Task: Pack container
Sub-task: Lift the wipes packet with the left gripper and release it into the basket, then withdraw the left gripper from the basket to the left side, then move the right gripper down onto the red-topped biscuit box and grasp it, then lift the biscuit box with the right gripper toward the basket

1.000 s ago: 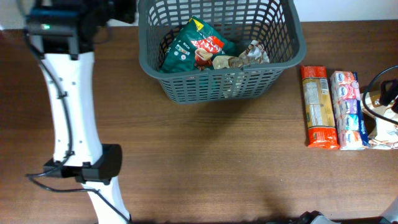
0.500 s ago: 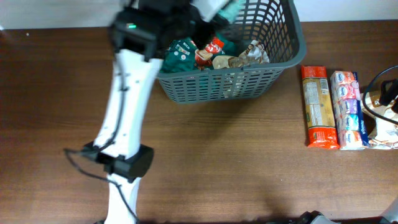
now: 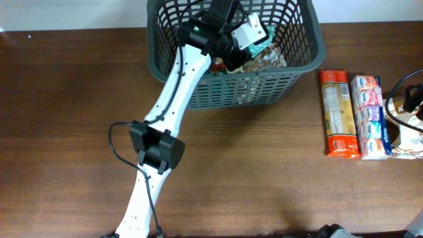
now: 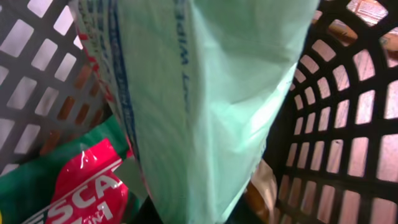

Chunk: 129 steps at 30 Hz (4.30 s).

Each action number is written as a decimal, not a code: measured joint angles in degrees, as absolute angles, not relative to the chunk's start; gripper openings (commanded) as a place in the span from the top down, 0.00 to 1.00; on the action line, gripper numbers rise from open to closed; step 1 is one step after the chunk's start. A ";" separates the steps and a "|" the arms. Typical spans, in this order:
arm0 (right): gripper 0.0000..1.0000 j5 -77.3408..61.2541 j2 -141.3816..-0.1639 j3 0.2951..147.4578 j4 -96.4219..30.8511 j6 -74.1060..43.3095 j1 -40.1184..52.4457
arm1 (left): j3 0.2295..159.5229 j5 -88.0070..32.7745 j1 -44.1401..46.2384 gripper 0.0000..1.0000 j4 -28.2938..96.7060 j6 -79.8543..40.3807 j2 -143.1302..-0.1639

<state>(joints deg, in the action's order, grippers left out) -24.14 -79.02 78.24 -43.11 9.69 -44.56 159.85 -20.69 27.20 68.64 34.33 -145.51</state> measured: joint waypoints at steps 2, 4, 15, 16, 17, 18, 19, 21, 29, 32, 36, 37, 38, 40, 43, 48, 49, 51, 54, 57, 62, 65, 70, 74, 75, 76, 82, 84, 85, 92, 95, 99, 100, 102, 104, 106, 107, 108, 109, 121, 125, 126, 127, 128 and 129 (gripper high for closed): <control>0.01 -24.14 -79.02 78.24 -43.11 9.65 -44.56 | 159.85 -20.64 27.20 0.48 68.31 34.72 -145.73; 0.01 -24.14 -79.02 78.24 -43.11 9.65 -44.56 | 159.85 -20.62 27.20 0.36 68.18 34.92 -145.73; 0.01 -24.14 -79.02 78.24 -43.11 9.65 -44.56 | 161.01 -14.61 27.20 0.14 73.03 32.71 -145.23; 0.01 -24.14 -79.02 78.24 -43.11 9.67 -44.56 | 161.23 -13.15 27.20 0.14 73.67 32.27 -144.77; 0.01 -24.14 -79.02 78.24 -43.11 9.67 -44.56 | 161.60 -11.70 27.20 0.14 74.26 31.83 -144.22; 0.01 -24.14 -79.02 78.24 -43.11 9.65 -44.56 | 162.08 -10.17 27.18 0.14 74.87 31.42 -143.50; 0.01 -24.16 -79.02 78.24 -43.11 9.67 -44.56 | 162.52 -8.62 27.07 0.14 75.50 31.00 -142.19; 0.01 -24.14 -79.02 78.24 -43.11 9.65 -44.56 | 163.17 -5.93 26.85 0.13 76.09 30.44 -139.06; 0.01 -24.14 -79.02 78.24 -43.11 9.67 -44.56 | 165.82 0.86 21.58 0.13 77.71 25.32 -121.45; 0.01 -24.14 -79.02 78.24 -42.92 9.67 -44.56 | 166.39 1.76 16.97 0.05 79.90 23.07 -116.73; 0.01 -24.80 -79.02 78.24 -41.12 8.80 -44.53 | 166.47 2.37 8.54 0.00 83.50 18.79 -113.67; 0.01 -25.26 -79.02 78.24 -40.51 7.97 -44.53 | 166.45 2.42 6.31 0.00 84.47 17.56 -113.56; 0.01 -25.78 -79.02 78.24 -39.86 6.74 -44.53 | 166.45 2.46 4.29 0.00 85.49 16.45 -113.56; 0.01 -26.52 -79.02 78.24 -38.94 4.21 -44.49 | 166.23 2.44 -0.25 0.00 87.42 13.91 -113.73; 0.01 -27.16 -79.02 78.24 -38.81 1.56 -44.49 | 165.80 2.44 -6.13 0.01 88.77 10.17 -113.80; 0.01 -30.96 -79.09 78.37 -43.86 -1.80 -44.49 | 165.60 2.39 -12.60 0.01 90.54 5.85 -113.80; 0.01 -32.08 -79.07 78.37 -44.10 -2.22 -44.49 | 165.60 2.39 -13.37 0.01 90.98 5.34 -113.80; 0.01 -33.93 -79.09 78.39 -45.30 -2.81 -44.29 | 165.58 2.42 -14.13 0.01 91.59 4.78 -113.80; 0.01 -34.70 -79.09 78.39 -47.22 -2.72 -43.13 | 165.58 2.39 -14.33 0.01 92.84 4.21 -113.80; 0.01 -32.23 -79.20 78.43 -50.15 -2.24 -39.88 | 165.58 2.37 -14.28 0.01 93.73 3.90 -113.80; 0.01 -20.25 -81.58 78.50 -52.99 -1.37 -28.82 | 165.58 2.39 -14.28 0.01 93.80 3.60 -113.80; 0.01 -13.21 -85.01 78.59 -53.39 -1.21 -22.33 | 165.58 2.39 -14.28 0.01 93.82 3.60 -113.80; 0.00 -7.88 -93.65 78.72 -53.52 -1.19 -16.86 | 165.58 2.37 -14.28 0.01 93.86 3.60 -113.80; 0.01 -6.15 -102.30 78.76 -54.52 -1.04 -16.34 | 165.58 2.37 -14.28 0.01 93.86 3.57 -113.80; 0.00 -5.78 -104.42 78.76 -54.78 -1.04 -16.34 | 165.58 2.37 -14.28 0.01 93.86 3.57 -113.80; 0.00 -5.39 -106.10 78.74 -54.89 -0.99 -16.36 | 165.58 2.37 -14.28 0.01 93.86 3.57 -113.80; 0.01 -0.54 -112.81 78.76 -54.87 0.16 -16.34 | 165.58 2.39 -14.28 0.01 93.86 3.57 -113.80; 0.01 0.43 -113.21 78.76 -54.68 0.82 -16.34 | 165.58 2.39 -14.28 0.01 93.86 3.57 -113.80; 0.01 0.82 -113.21 78.74 -54.59 1.41 -16.34 | 165.58 2.39 -14.28 0.01 93.86 3.57 -113.80; 0.00 2.37 -113.21 78.76 -51.77 5.17 -16.34 | 165.58 2.39 -14.28 0.01 93.86 3.57 -113.80; 0.03 2.57 -113.21 78.76 -50.57 6.13 -16.34 | 165.58 2.37 -14.28 0.01 93.86 3.57 -113.80; 0.04 2.59 -113.71 78.76 -50.26 6.57 -16.34 | 165.58 2.37 -14.28 0.01 93.86 3.57 -113.80; 0.04 2.72 -114.28 78.76 -50.26 6.66 -16.34 | 165.58 2.39 -14.28 0.01 93.86 3.57 -113.80; 0.04 3.09 -115.39 78.76 -50.17 6.72 -16.34 | 165.58 2.39 -14.28 0.01 93.86 3.57 -113.80; 0.07 3.75 -116.46 78.76 -50.09 6.70 -16.34 | 165.58 2.39 -14.28 0.01 93.86 3.57 -113.80; 0.12 3.86 -116.73 78.91 -50.13 6.70 -16.40 | 165.58 2.39 -14.28 0.01 93.86 3.57 -113.80; 0.21 3.86 -116.84 78.98 -50.17 6.68 -16.43 | 165.58 2.39 -14.28 0.01 93.86 3.57 -113.80; 0.29 3.88 -116.86 79.05 -50.26 6.68 -16.40 | 165.58 2.39 -14.28 0.01 93.86 3.57 -113.80; 0.37 4.05 -116.97 79.09 -50.33 6.35 -16.40 | 165.58 2.39 -14.28 0.01 93.86 3.57 -113.80; 0.96 0.36 -116.33 81.93 -51.09 1.87 -16.58 | 165.58 2.39 -14.28 0.01 93.86 3.57 -113.80; 0.97 -2.85 -117.27 84.38 -54.15 -1.17 -16.58 | 165.58 2.39 -14.28 0.01 93.86 3.57 -113.80; 0.96 -3.70 -117.60 85.36 -55.44 -1.56 -16.56 | 165.58 2.37 -14.28 0.01 93.86 3.57 -113.80; 0.96 -4.71 -118.08 86.76 -57.25 -1.93 -16.53 | 165.58 2.39 -14.28 0.01 93.86 3.57 -113.80; 0.97 -5.50 -118.58 88.16 -58.76 -2.31 -16.49 | 165.58 2.37 -14.28 0.01 93.89 3.57 -113.80; 0.96 -6.11 -119.00 89.56 -60.23 -2.59 -16.45 | 165.58 2.39 -14.28 0.01 93.86 3.57 -113.80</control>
<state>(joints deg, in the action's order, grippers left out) -6.11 -119.00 89.56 -60.23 -2.59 -16.45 165.58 2.39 -14.28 93.86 3.57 -113.80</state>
